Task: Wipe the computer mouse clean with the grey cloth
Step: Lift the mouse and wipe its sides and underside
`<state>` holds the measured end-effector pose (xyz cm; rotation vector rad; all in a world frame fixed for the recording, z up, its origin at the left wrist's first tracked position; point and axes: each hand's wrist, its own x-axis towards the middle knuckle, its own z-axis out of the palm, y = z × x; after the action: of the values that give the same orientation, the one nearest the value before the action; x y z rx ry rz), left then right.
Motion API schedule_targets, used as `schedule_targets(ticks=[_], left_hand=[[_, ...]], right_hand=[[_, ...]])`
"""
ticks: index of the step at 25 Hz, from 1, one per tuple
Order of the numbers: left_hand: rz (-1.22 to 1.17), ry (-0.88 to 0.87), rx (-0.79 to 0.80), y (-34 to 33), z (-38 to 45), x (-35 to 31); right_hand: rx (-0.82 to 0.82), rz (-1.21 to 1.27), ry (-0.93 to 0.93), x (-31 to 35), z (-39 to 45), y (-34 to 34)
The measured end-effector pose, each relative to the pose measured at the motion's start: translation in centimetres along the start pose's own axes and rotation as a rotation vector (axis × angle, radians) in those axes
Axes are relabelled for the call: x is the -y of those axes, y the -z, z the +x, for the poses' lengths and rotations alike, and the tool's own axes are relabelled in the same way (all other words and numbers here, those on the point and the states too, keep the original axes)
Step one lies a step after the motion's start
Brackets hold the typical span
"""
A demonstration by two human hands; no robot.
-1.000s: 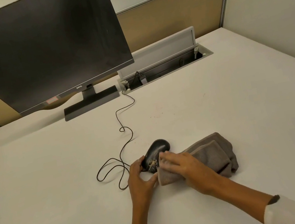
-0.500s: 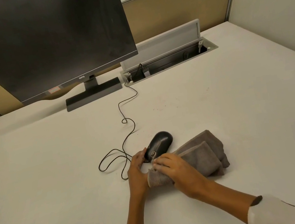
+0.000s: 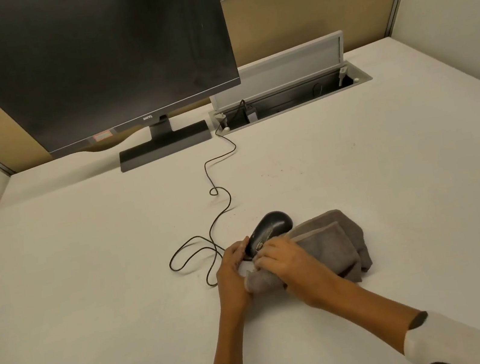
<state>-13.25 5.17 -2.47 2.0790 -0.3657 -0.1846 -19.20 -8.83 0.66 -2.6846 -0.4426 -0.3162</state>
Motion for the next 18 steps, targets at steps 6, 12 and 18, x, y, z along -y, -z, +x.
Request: schedule_targets(ticks=[6,12,18], left_hand=[[-0.01,0.005,0.02,0.0,0.0,0.1],[-0.033,-0.001,0.022,0.1,0.0,0.0],[-0.035,0.072,0.041,0.2,0.5,0.4]], right_hand=[[-0.008,0.061,-0.08,-1.0,0.1,1.1],[-0.049,-0.054,-0.091,-2.1,0.9,1.9],[0.064,-0.038,0.07,0.3,0.6,-0.8]])
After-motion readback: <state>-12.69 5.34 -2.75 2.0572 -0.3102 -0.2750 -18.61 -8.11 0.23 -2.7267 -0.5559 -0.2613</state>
